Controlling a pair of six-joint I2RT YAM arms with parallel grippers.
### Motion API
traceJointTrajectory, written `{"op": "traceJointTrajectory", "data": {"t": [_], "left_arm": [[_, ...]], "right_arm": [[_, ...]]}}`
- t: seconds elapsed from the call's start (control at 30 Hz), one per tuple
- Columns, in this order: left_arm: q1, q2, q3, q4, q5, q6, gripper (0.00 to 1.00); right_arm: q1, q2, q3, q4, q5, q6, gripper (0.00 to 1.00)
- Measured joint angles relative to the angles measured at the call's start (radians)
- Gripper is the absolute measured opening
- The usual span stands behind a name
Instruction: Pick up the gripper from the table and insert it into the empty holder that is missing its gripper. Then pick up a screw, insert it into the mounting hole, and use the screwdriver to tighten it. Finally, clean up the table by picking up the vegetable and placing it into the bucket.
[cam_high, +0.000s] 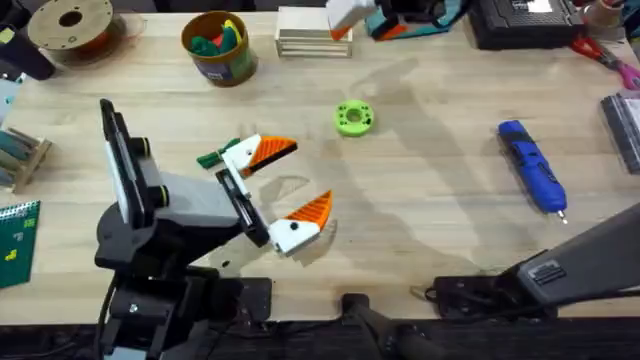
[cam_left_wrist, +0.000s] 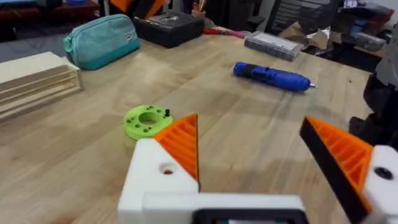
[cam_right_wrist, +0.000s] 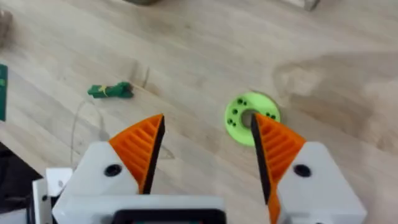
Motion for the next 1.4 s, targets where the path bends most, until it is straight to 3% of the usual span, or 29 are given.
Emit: {"op": "traceJointTrajectory", "data": {"t": [0.13, 0.37, 0.57, 0.8, 1.0, 1.13, 1.3, 1.33, 1.4], "left_arm": [[0.0, 0.0, 0.0, 0.0, 0.0, 0.0, 0.985], [0.0, 0.0, 0.0, 0.0, 0.0, 0.0, 0.985], [0.0, 0.0, 0.0, 0.0, 0.0, 0.0, 0.985], [0.0, 0.0, 0.0, 0.0, 0.0, 0.0, 0.986], [0.0, 0.0, 0.0, 0.0, 0.0, 0.0, 0.985], [0.0, 0.0, 0.0, 0.0, 0.0, 0.0, 0.985], [0.0, 0.0, 0.0, 0.0, 0.0, 0.0, 0.985], [0.0, 0.0, 0.0, 0.0, 0.0, 0.0, 0.985], [0.0, 0.0, 0.0, 0.0, 0.0, 0.0, 0.985]], "right_arm": [[0.009, -0.069, -0.016, -0.149, 0.105, -0.004, 0.81], [0.019, -0.228, -0.295, 0.022, 0.141, 0.023, 0.815], [0.094, -0.2, -0.446, 0.059, 0.273, 0.023, 0.817], [0.129, -0.114, -0.457, 0.107, 0.359, 0.023, 0.809], [0.129, -0.049, -0.457, 0.142, 0.38, 0.023, 0.747], [0.129, -0.039, -0.457, 0.186, 0.382, 0.023, 0.646], [0.129, -0.013, -0.458, 0.188, 0.385, 0.022, 0.621], [0.128, 0.005, -0.458, 0.195, 0.385, 0.022, 0.547], [0.126, 0.015, -0.458, 0.198, 0.385, 0.022, 0.502]]}}
